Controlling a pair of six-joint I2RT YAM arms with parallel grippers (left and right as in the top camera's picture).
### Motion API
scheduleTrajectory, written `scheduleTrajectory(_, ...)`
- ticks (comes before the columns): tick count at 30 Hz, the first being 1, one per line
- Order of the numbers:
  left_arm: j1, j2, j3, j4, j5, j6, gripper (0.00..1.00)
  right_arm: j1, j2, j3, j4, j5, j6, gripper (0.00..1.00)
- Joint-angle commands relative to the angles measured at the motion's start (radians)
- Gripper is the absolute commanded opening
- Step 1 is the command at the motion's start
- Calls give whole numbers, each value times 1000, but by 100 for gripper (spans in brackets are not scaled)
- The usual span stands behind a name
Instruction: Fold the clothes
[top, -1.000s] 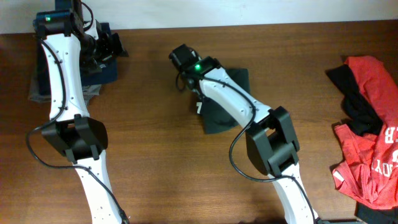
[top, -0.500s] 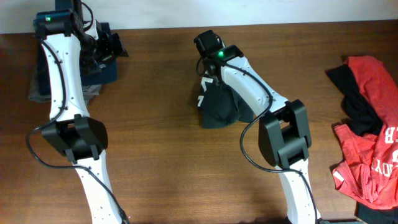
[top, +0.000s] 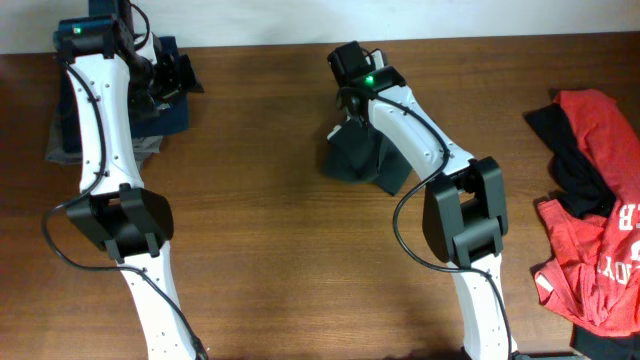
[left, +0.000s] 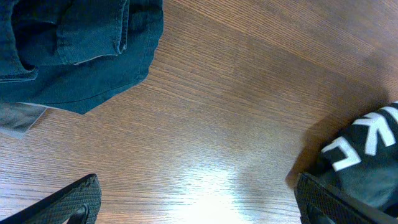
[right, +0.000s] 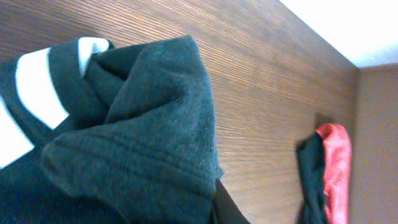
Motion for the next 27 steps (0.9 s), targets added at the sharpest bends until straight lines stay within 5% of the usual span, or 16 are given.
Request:
scheduleTrajectory(1, 2, -29, 6, -3, -14, 16, 99, -10, 9, -6, -16, 150, 33, 15)
scheduleTrajectory(10, 2, -29, 6, -3, -14, 16, 99, -25, 7, 61, -187, 210, 227, 33)
scheduleTrajectory(16, 2, -29, 6, -4, -14, 16, 99, -108, 6, 86, -354, 59, 403, 26)
scheduleTrajectory(18, 2, -29, 6, -2, -14, 16, 99, -147, 6, 86, -364, -55, 408, 15)
scheduleTrajectory(22, 2, -29, 6, 8, -14, 16, 99, -178, -11, 89, -356, -187, 393, 13)
scheduleTrajectory(26, 2, -29, 6, 7, -14, 16, 99, -157, -52, 125, -347, -188, 388, 29)
scheduleTrajectory(27, 2, -29, 6, 7, -14, 16, 99, -149, -61, 142, -346, -200, 369, 47)
